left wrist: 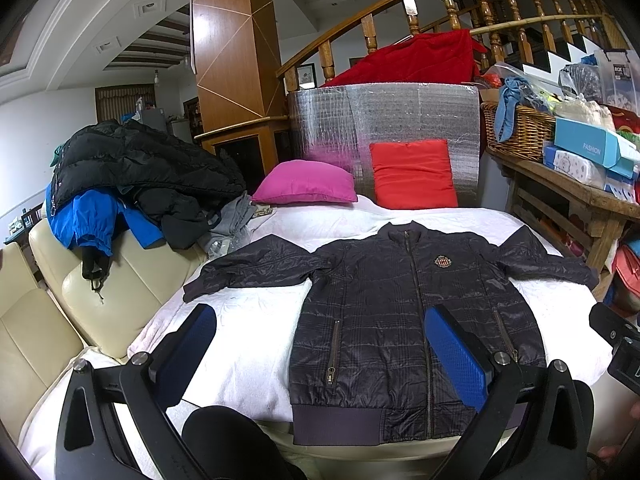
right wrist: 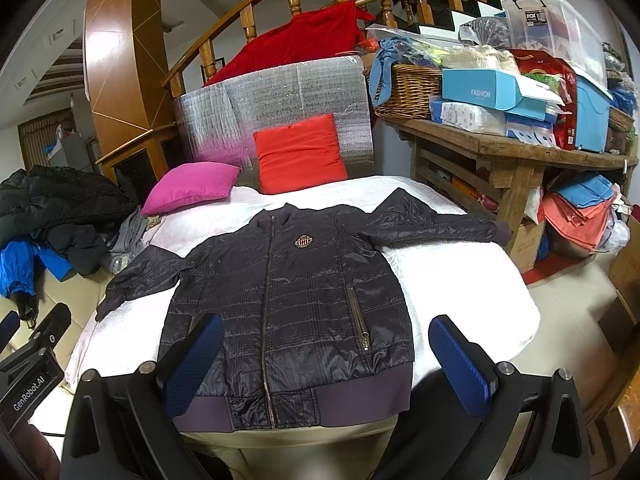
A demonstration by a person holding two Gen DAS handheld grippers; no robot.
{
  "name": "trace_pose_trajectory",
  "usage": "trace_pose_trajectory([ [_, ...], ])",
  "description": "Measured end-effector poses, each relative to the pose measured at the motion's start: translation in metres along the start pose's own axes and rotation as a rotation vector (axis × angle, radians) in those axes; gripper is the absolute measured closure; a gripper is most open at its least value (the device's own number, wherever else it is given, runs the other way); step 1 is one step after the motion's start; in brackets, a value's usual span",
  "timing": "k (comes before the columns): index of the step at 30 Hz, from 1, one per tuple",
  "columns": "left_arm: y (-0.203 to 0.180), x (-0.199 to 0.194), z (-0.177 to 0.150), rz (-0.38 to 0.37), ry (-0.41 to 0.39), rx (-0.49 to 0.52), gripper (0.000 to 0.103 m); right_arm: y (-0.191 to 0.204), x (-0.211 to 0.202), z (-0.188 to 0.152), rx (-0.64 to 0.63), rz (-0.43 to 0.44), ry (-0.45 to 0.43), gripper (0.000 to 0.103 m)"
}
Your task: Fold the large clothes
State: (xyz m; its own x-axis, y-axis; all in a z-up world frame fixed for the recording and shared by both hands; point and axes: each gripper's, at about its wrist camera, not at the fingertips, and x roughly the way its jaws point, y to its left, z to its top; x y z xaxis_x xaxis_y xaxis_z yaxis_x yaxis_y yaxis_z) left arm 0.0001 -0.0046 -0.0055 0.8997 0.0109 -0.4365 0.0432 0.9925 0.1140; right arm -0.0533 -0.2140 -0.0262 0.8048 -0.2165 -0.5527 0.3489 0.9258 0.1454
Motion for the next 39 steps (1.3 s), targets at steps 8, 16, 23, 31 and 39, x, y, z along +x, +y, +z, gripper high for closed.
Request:
trace_pose_trajectory([
  [8, 0.0, 0.002, 0.0, 0.0, 0.005, -0.001, 0.0, 0.001, 0.003, 0.001, -0.005, 0.0, 0.006, 0.0],
  [16, -0.002, 0.011, 0.001, 0.003, 0.023, 0.003, 0.0, 0.002, 0.011, 0.002, -0.006, 0.0, 0.022, 0.0],
  [23, -0.005, 0.022, 0.001, 0.001, 0.039, 0.008, 0.0, -0.001, 0.021, 0.003, 0.0, 0.001, 0.032, 0.0],
  [31, -0.008, 0.126, -0.015, -0.157, 0.317, -0.023, 0.0, -0.051, 0.062, 0.021, 0.094, 0.041, 0.001, 0.0],
  [39, -0.028, 0.282, -0.047, -0.022, 0.521, 0.036, 0.0, -0.194, 0.182, 0.045, 0.532, 0.129, 0.068, 0.0],
])
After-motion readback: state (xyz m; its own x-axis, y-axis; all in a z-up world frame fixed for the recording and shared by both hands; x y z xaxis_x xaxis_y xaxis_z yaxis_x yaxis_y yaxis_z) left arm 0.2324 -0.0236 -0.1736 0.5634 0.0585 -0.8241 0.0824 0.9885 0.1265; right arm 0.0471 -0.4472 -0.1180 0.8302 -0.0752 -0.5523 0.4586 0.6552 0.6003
